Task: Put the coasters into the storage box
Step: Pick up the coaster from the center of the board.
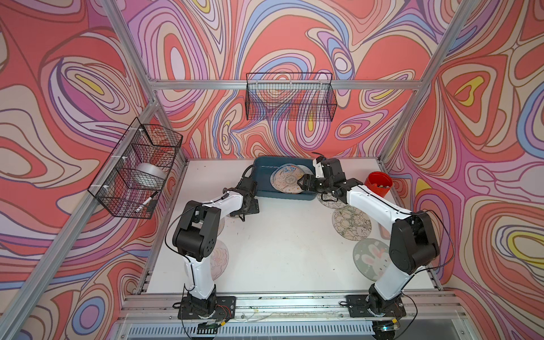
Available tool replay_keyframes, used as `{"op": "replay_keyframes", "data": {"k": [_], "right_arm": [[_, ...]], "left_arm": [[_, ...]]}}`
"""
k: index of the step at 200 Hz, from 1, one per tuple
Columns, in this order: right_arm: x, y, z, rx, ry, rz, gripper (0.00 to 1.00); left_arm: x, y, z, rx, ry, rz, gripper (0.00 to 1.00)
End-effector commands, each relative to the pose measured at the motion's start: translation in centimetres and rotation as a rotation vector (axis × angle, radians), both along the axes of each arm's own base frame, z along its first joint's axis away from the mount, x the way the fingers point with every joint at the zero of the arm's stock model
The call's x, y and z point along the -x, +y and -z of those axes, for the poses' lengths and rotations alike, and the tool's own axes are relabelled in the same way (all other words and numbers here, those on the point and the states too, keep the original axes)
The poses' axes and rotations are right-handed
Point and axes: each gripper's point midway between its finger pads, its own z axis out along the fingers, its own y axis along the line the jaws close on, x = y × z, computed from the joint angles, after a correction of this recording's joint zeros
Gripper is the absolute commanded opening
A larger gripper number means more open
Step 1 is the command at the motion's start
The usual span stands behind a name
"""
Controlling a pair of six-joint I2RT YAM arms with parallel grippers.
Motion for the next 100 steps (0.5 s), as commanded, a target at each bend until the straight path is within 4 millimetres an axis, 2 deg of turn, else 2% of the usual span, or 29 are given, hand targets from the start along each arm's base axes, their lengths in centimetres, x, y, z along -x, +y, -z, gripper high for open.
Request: {"op": "replay_keyframes", "data": {"k": [1,60,82,100], "right_arm": [[0.3,-0.1,-0.2,-0.008,-0.004,0.006,0.76],[0.6,-0.2,-0.1,-0.003,0.005,0.008,0.76],[0.6,-0.4,-0.1,0.001,0.006,0.011,0.76],[0.6,-0.3,-0.2,0.000,0.006,0.012,0.76]], "left_arm": [[0.6,0.9,0.8,-0.034,0.071,0.004,0.88],[1.4,1.6,2.6,-0.028,0.136,-0.022,0.76],[1.4,1.7,2.6,-0.028,0.135,-0.025,0.72],[1.4,1.8,2.6,-0.020,0.137,-0.029,0.65]]}}
